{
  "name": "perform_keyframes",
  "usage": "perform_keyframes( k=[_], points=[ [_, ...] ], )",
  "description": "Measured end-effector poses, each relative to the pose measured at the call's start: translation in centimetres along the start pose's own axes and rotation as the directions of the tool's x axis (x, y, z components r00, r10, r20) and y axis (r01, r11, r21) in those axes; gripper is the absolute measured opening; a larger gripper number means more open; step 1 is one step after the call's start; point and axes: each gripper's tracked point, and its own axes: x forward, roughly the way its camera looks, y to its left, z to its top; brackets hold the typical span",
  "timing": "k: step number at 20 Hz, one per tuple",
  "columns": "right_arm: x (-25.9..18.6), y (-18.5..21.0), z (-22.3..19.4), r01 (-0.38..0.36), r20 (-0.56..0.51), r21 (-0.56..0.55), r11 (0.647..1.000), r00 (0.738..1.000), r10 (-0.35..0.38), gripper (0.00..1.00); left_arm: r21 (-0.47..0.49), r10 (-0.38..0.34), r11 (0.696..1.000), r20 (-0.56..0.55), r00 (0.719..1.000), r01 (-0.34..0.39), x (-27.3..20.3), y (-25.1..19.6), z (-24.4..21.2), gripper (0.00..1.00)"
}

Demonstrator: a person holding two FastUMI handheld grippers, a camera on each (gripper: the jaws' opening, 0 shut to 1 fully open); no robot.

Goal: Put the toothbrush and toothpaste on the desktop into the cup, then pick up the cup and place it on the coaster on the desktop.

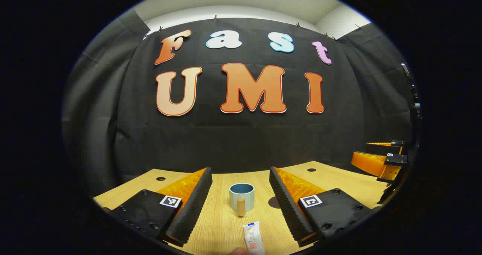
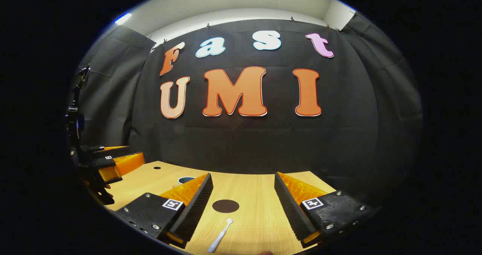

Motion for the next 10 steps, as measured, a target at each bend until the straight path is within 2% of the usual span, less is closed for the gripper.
perform_keyframes(
  k=[10],
  points=[
    [0.05, -0.81, -0.08, -0.001, -0.004, 0.011, 1.000, 1.000, 0.001, 0.99, -0.008, 0.009, 1.000, -0.001, 1.000, -0.009, 0.34, -0.32, 0.00, 0.99]
  ],
)
